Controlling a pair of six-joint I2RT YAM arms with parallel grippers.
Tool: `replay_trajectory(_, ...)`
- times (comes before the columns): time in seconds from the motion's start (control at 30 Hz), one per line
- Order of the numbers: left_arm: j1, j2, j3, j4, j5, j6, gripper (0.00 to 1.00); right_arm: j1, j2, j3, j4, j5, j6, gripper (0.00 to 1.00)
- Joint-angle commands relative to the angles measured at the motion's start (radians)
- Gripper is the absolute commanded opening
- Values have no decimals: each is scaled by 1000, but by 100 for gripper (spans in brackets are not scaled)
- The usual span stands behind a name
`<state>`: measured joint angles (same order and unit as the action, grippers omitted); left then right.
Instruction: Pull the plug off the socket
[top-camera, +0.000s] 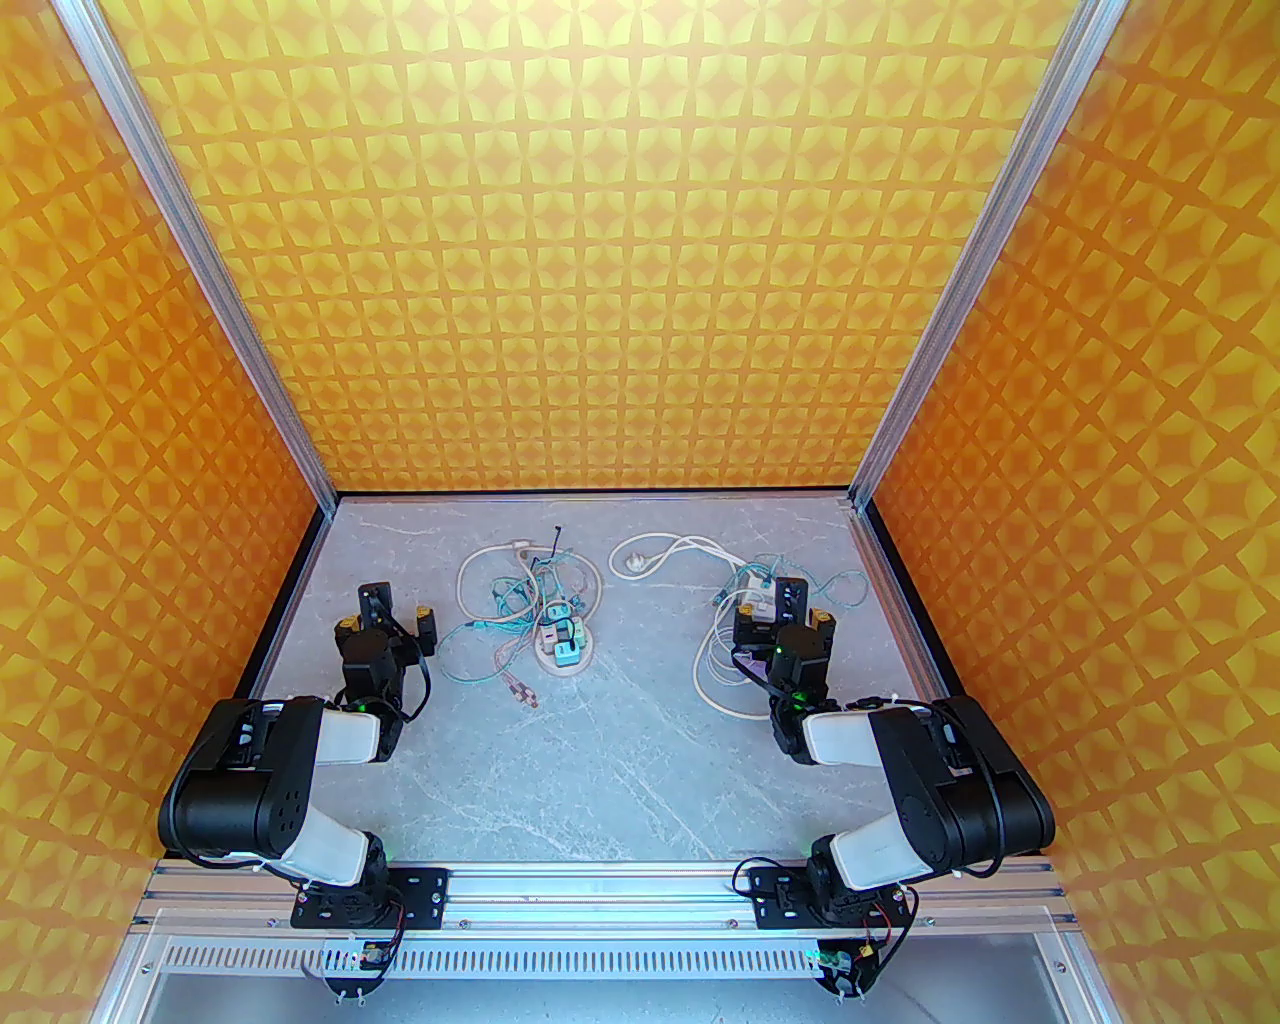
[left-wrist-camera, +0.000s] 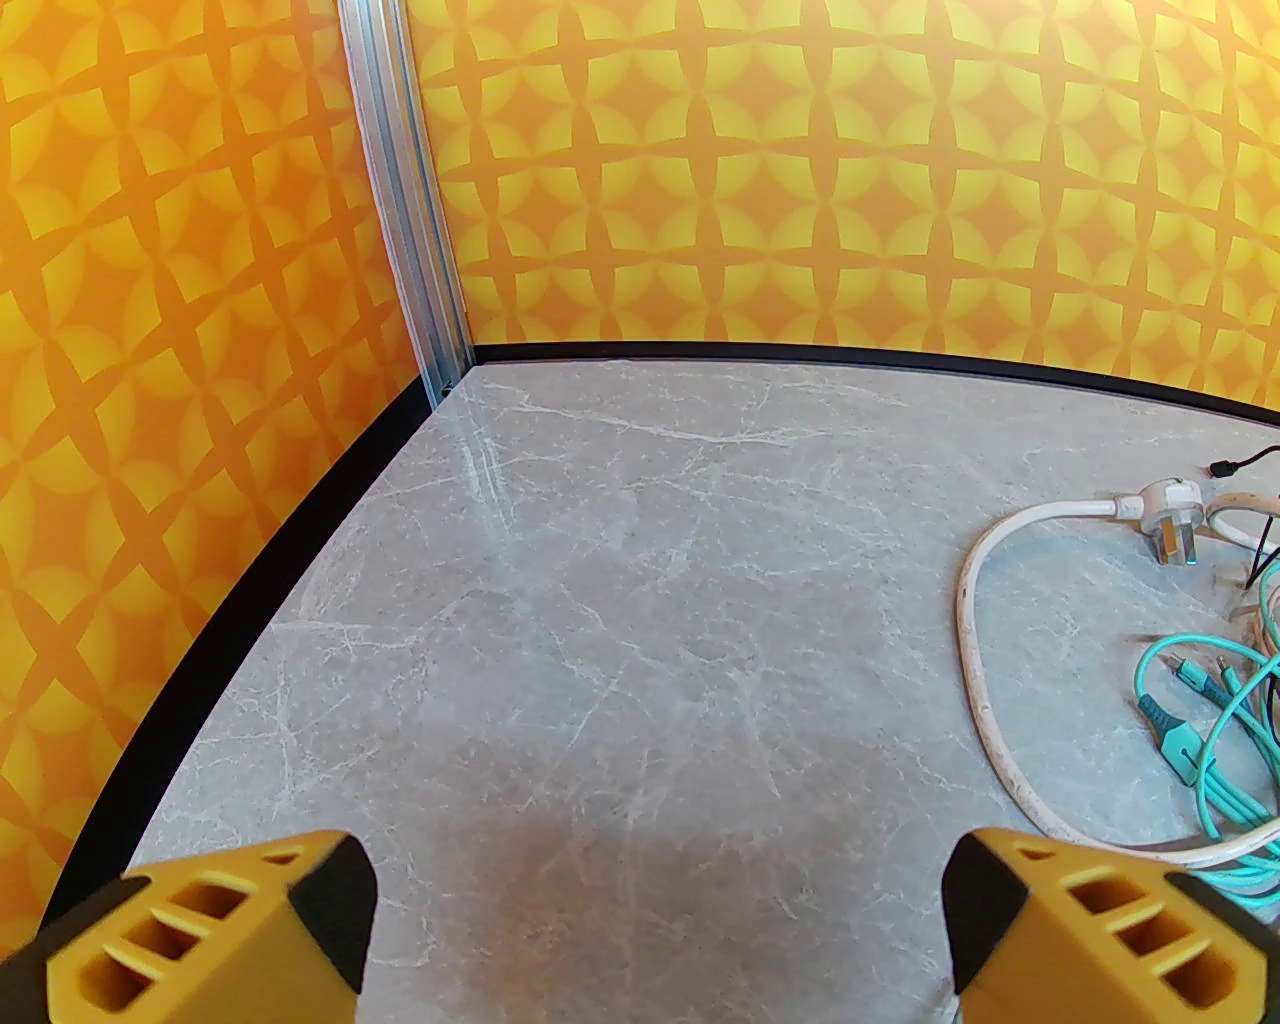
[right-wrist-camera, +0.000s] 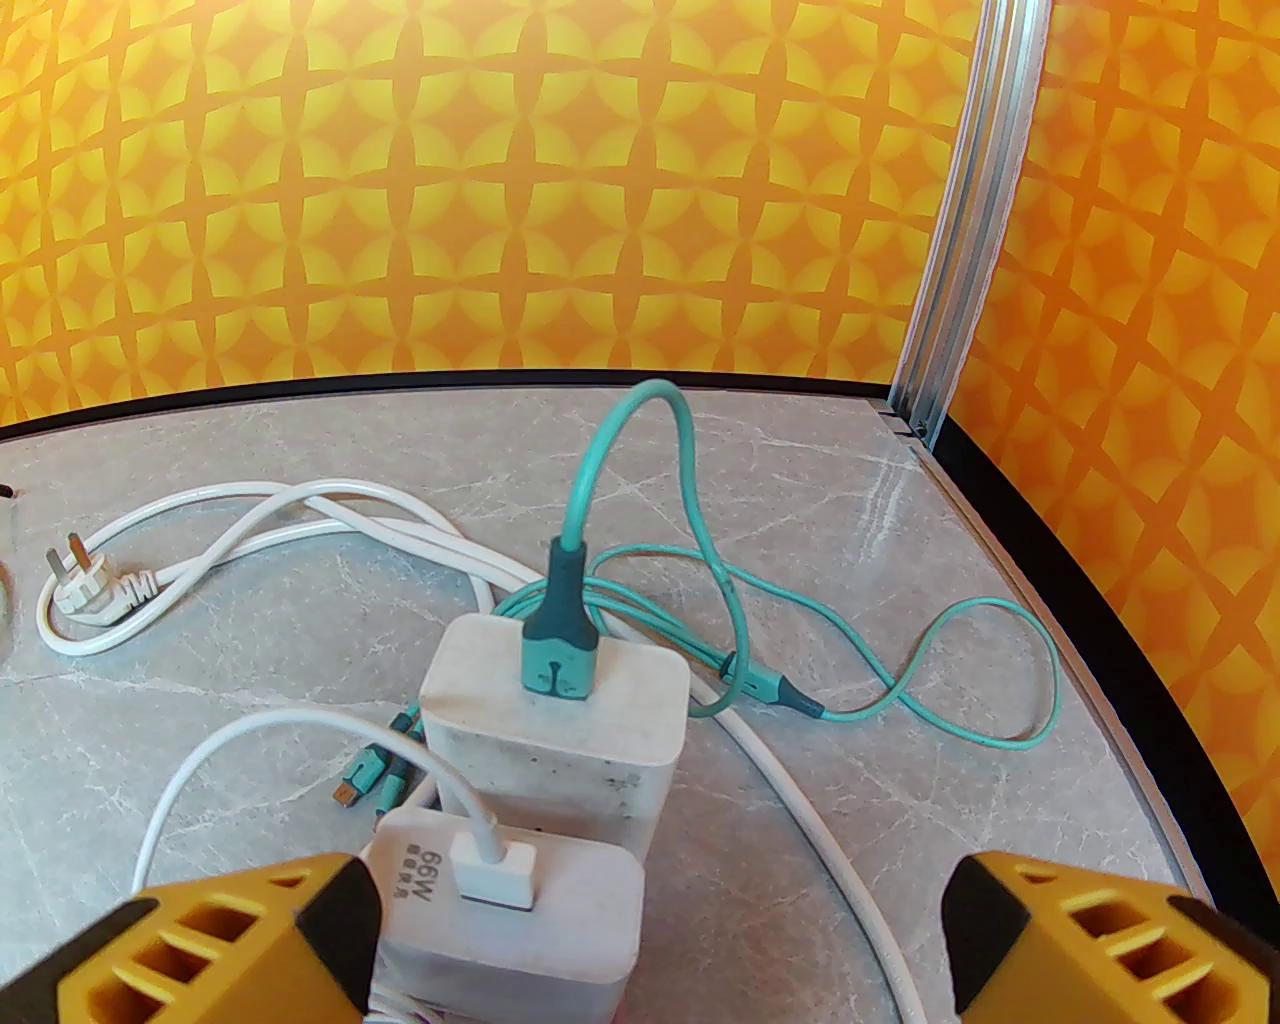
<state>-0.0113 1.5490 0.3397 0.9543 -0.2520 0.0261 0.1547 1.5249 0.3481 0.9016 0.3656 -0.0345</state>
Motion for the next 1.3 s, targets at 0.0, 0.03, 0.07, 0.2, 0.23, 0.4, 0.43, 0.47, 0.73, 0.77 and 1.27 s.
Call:
replay_trajectory(0.0,0,8,11,11,18,-5,99,-7,-4,17,-5,-13,16,99)
replay_trajectory(0.03,0,8,12,11,18,-4,99,-7,-3,17,-6,-13,16,99)
replay_trajectory(0.07,0,8,13,8,18,-6,99,-7,-5,17,-6,-13,16,99)
replay_trajectory(0.2,3,8,15,3,19,-8,99,-8,-4,17,-6,-13,16,99)
replay_trajectory(0.23,2,8,15,3,18,-8,99,-7,-4,16,-6,-13,16,99)
replay_trajectory(0.4,4,7,19,-4,18,-13,99,-7,-4,16,-5,-13,16,98)
replay_trajectory(0.43,8,7,21,-7,20,-16,99,-7,-4,17,-6,-13,16,99)
replay_trajectory(0.47,10,6,21,-9,22,-18,99,-8,-4,16,-6,-13,16,99)
replay_trajectory(0.73,10,4,19,-7,22,-18,99,-9,-4,19,-10,-16,19,99)
replay_trajectory(0.77,10,4,17,-6,23,-18,99,-9,-5,19,-10,-16,19,98)
replay_trajectory(1.27,16,-289,277,-713,-226,-290,99,-11,-398,78,-425,113,167,98)
